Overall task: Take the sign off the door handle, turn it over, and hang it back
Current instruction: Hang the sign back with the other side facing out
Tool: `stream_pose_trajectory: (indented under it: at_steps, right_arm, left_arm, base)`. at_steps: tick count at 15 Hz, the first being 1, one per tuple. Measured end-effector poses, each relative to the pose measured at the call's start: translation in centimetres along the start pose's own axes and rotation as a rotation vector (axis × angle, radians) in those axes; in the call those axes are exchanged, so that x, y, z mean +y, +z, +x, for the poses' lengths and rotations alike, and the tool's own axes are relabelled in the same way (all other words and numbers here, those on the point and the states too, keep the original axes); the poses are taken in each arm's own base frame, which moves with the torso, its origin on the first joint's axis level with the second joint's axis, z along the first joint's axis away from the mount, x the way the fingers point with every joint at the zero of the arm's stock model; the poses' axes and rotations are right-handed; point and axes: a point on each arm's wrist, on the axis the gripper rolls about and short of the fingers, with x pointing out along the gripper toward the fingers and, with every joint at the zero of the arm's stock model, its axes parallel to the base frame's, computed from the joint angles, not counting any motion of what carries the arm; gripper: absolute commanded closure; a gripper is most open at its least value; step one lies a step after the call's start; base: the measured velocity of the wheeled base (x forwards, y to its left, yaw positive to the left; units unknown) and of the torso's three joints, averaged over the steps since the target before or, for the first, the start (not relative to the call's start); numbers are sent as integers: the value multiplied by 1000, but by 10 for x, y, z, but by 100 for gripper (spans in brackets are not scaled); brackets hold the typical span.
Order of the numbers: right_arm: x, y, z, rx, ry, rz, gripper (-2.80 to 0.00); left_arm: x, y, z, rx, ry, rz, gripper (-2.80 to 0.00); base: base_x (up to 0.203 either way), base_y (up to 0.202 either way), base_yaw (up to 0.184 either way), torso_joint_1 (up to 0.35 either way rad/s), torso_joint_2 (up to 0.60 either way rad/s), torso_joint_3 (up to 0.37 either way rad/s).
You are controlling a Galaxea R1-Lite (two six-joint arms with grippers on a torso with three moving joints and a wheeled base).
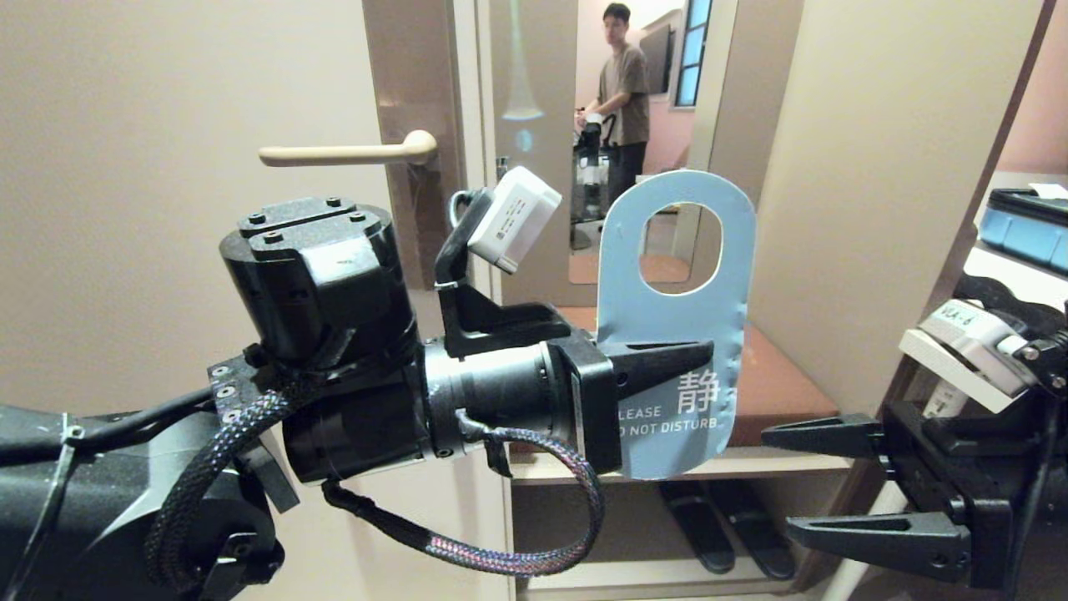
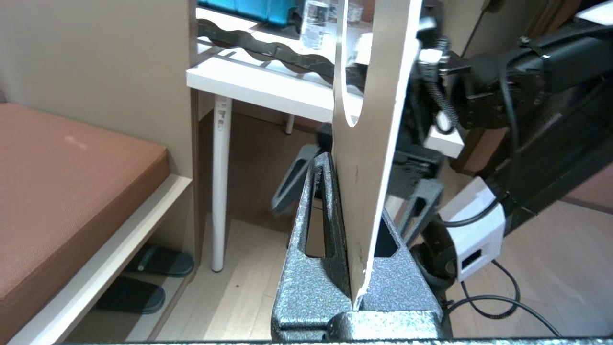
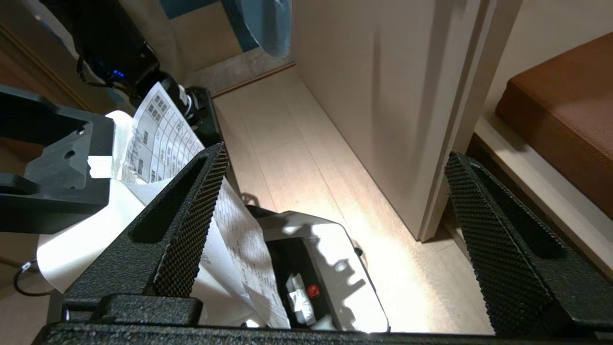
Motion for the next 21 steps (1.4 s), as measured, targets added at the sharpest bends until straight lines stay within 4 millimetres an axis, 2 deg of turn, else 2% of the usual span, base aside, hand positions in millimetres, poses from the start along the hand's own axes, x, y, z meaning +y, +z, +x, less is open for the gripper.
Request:
stream_pose_trajectory:
  at_steps: [1,2,7,13,19,21]
  right_arm:
    - [1,0,-1,-4,-3,-4,-280]
    - [2,1,-3,-8,-5,-8,0]
    - [7,1,-7,-14,-58,-24,0]
    - [3,-4,-27,-31,-356,-13,0]
    - [4,-49,-51,-108,-624,-4,0]
    - [12,-64,-55,-138,-685,1,0]
  left_arm:
    - [1,0,-1,-1,3,0,0]
    - [2,0,-1,-1,7,1,0]
    - [3,1,-8,-2,22,4,0]
    - [-1,5,-16,-18,22,17,0]
    - [0,11,-22,-41,53,26,0]
    - [2,11,-24,-42,60,26,0]
  base:
    - [0,0,0,0,0,0]
    - [0,0,0,0,0,0]
    - [0,0,0,0,0,0]
    - [0,0,0,0,0,0]
    - [0,0,0,0,0,0]
    - [0,0,0,0,0,0]
